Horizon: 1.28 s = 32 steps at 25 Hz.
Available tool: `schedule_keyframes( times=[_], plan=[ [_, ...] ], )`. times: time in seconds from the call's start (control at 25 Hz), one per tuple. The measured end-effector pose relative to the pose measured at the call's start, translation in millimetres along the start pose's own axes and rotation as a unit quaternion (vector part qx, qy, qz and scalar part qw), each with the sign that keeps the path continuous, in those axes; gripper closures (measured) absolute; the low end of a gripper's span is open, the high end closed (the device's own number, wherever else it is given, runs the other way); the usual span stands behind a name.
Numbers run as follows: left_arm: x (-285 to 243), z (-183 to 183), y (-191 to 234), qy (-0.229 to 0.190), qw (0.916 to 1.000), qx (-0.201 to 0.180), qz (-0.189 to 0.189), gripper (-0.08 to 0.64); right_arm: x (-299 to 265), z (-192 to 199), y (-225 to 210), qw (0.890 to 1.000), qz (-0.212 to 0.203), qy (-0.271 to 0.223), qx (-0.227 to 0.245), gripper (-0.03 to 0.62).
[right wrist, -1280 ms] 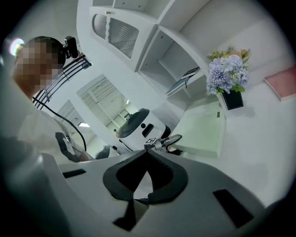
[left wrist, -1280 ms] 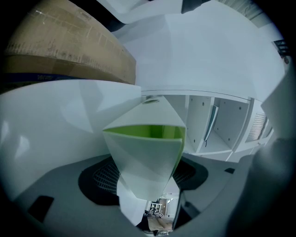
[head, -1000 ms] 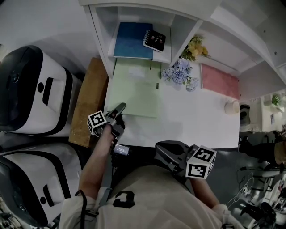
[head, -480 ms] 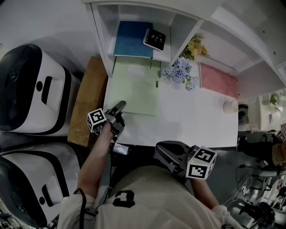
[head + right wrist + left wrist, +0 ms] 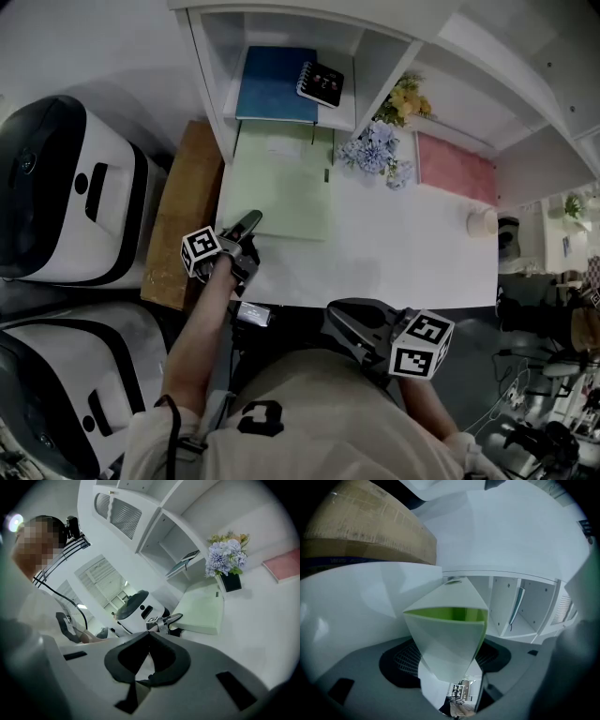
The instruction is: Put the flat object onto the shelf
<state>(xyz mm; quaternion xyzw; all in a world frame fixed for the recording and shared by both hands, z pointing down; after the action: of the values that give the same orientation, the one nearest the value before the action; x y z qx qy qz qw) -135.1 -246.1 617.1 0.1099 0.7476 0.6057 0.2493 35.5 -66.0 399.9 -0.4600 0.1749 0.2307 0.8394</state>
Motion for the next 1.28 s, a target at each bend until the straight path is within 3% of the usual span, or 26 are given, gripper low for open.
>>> schedule_keyframes(
  times=[1.28],
  plan=[
    [-11.2,-13.8,-4.0,-0.012,0.9999,0.001,-0.008,0.230,5.6,6.3,-3.0,1.000,0.003,-0.007,-0.008,0.571]
  ],
)
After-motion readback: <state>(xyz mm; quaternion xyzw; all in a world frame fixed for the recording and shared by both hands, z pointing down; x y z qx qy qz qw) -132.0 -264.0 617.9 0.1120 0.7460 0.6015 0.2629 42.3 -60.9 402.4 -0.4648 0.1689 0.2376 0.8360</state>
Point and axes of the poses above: the fingertips, and each gripper's own axes: x backward along the fingers, y to its left, z out of its underside, the point moved 3 cm from there along x, backward along the fingers, and after that the axes turned 13 degrees about y, right-handed, at the moved point
